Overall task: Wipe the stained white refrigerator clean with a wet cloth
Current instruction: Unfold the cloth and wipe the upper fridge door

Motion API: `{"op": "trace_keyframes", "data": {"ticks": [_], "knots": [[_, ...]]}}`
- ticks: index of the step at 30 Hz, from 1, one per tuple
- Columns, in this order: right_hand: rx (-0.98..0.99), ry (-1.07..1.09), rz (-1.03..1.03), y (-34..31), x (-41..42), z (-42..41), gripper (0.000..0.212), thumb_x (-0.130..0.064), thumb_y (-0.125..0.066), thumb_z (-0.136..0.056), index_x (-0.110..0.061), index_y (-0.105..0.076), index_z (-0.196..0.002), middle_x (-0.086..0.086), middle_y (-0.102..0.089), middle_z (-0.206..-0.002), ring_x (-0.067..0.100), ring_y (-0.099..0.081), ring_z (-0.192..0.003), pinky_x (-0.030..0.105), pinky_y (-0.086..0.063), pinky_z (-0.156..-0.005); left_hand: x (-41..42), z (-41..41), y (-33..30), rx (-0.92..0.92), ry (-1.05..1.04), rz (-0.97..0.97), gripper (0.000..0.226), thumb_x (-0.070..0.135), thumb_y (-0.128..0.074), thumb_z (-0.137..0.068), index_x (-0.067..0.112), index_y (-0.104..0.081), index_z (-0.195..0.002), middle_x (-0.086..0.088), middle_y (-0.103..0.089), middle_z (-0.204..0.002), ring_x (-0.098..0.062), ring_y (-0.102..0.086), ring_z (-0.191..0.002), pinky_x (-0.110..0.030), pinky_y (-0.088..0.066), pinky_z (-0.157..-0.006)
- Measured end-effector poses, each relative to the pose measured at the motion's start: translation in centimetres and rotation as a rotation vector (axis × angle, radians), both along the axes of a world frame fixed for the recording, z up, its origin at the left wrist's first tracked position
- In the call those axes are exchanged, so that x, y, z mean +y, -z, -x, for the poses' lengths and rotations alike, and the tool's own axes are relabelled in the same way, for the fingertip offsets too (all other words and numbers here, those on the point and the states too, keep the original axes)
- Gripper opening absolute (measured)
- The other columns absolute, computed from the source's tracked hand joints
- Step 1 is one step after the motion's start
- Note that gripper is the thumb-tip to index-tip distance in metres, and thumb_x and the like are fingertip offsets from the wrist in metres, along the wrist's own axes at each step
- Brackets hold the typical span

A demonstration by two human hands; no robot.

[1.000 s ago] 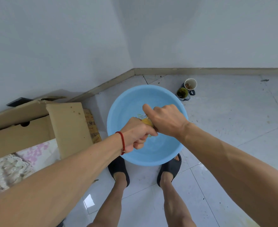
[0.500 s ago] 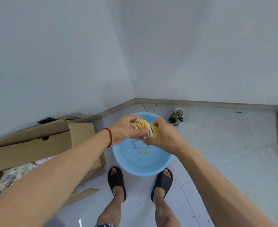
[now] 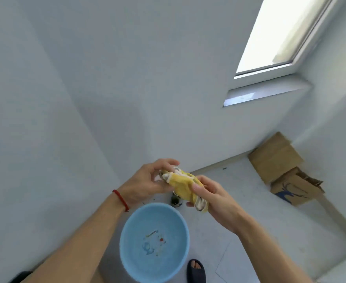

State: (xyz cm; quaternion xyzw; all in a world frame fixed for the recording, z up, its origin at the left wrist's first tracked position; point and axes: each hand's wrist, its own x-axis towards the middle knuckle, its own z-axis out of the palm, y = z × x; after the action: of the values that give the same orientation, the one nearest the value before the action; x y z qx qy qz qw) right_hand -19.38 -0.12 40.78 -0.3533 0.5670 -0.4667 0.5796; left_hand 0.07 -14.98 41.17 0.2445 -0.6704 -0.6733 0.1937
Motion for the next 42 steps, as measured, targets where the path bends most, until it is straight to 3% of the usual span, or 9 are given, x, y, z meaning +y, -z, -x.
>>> {"op": "trace_keyframes", "data": {"ticks": [7,10,14,20,23,27,31,37,42], "knots": [[-0.067,0.304,-0.024,-2.9,5.6,-1.1,0.052,-0.046,-0.067,-0.097,-0.004,-0.061,-0.128,0.008,-0.068,-0.103,0.022,-0.063,-0.093,0.053,-0.052,-0.096,1.6,5.5,-4.2,0.016,0.381,0.232,0.022,0.003,-0.078,-0.080,0.019,-0.064,-0.084,-0.002,-0.049,-0.143,-0.018,-0.059,-0.125,-0.049,-0.055,-0.099],[-0.150,0.567,0.010,-2.8,8.5,-0.9,0.043,-0.036,-0.055,-0.106,0.001,-0.063,-0.128,0.020,-0.067,-0.107,0.031,-0.062,-0.099,0.064,-0.047,-0.103,3.5,7.7,-5.4,0.058,0.518,0.298,0.034,-0.005,-0.078,-0.081,0.026,-0.064,-0.077,-0.004,-0.051,-0.140,-0.016,-0.059,-0.126,-0.036,-0.053,-0.098],[-0.316,0.916,0.142,-3.9,13.5,0.7,0.029,-0.023,-0.045,-0.106,0.000,-0.064,-0.106,0.022,-0.066,-0.104,0.031,-0.067,-0.101,0.049,-0.051,-0.099,5.4,9.0,-6.0,0.068,0.546,0.297,0.029,0.001,-0.079,-0.078,0.025,-0.063,-0.076,-0.004,-0.059,-0.136,-0.012,-0.065,-0.114,-0.033,-0.053,-0.093],[-0.362,1.086,0.231,-5.6,21.2,3.4,0.015,-0.014,-0.048,-0.102,-0.009,-0.055,-0.090,0.013,-0.056,-0.089,0.025,-0.061,-0.086,0.041,-0.052,-0.085,11.0,12.5,-8.7,0.135,0.506,0.080,0.023,-0.017,-0.071,-0.077,-0.007,-0.054,-0.087,-0.019,-0.071,-0.112,-0.033,-0.066,-0.107,-0.036,-0.055,-0.092],[-0.403,1.289,0.105,-4.7,27.0,5.2,0.021,-0.003,-0.048,-0.103,-0.004,-0.065,-0.091,0.017,-0.069,-0.097,0.030,-0.071,-0.089,0.044,-0.061,-0.079,16.4,15.1,-11.3,0.267,0.509,-0.135,0.023,-0.014,-0.067,-0.076,-0.001,-0.051,-0.087,-0.018,-0.066,-0.099,-0.041,-0.065,-0.111,-0.050,-0.051,-0.103],[0.098,1.318,-0.411,-3.3,35.6,6.2,0.048,-0.018,-0.067,-0.097,-0.006,-0.052,-0.141,0.011,-0.061,-0.129,0.026,-0.064,-0.109,0.041,-0.057,-0.087,24.9,20.1,-14.0,0.231,0.586,0.118,0.024,-0.017,-0.068,-0.083,0.004,-0.057,-0.090,-0.009,-0.063,-0.091,-0.022,-0.064,-0.090,-0.042,-0.055,-0.087],[0.265,1.045,0.093,-7.7,41.2,6.8,0.042,-0.037,-0.072,-0.096,-0.037,-0.056,-0.134,-0.011,-0.066,-0.130,0.006,-0.063,-0.119,0.029,-0.051,-0.100,34.9,24.8,-15.5,0.112,0.751,0.434,0.028,-0.013,-0.067,-0.085,0.011,-0.066,-0.101,-0.007,-0.068,-0.091,-0.022,-0.067,-0.084,-0.035,-0.058,-0.079],[0.421,1.127,0.194,-9.8,49.4,9.3,0.018,-0.032,-0.071,-0.098,-0.024,-0.069,-0.113,-0.005,-0.076,-0.108,0.016,-0.071,-0.106,0.038,-0.059,-0.093,45.3,28.4,-16.8,0.034,0.721,0.540,0.049,0.013,-0.083,-0.080,0.038,-0.066,-0.118,-0.011,-0.070,-0.080,-0.026,-0.070,-0.077,-0.042,-0.062,-0.074],[0.523,1.173,0.047,-12.4,54.9,11.7,0.034,-0.053,-0.054,-0.102,-0.029,-0.055,-0.126,-0.012,-0.071,-0.115,0.007,-0.068,-0.106,0.030,-0.057,-0.088,50.4,30.6,-16.7,-0.012,0.562,0.184,0.050,0.025,-0.089,-0.075,0.019,-0.068,-0.120,-0.007,-0.079,-0.095,-0.024,-0.077,-0.088,-0.043,-0.063,-0.075]]}}
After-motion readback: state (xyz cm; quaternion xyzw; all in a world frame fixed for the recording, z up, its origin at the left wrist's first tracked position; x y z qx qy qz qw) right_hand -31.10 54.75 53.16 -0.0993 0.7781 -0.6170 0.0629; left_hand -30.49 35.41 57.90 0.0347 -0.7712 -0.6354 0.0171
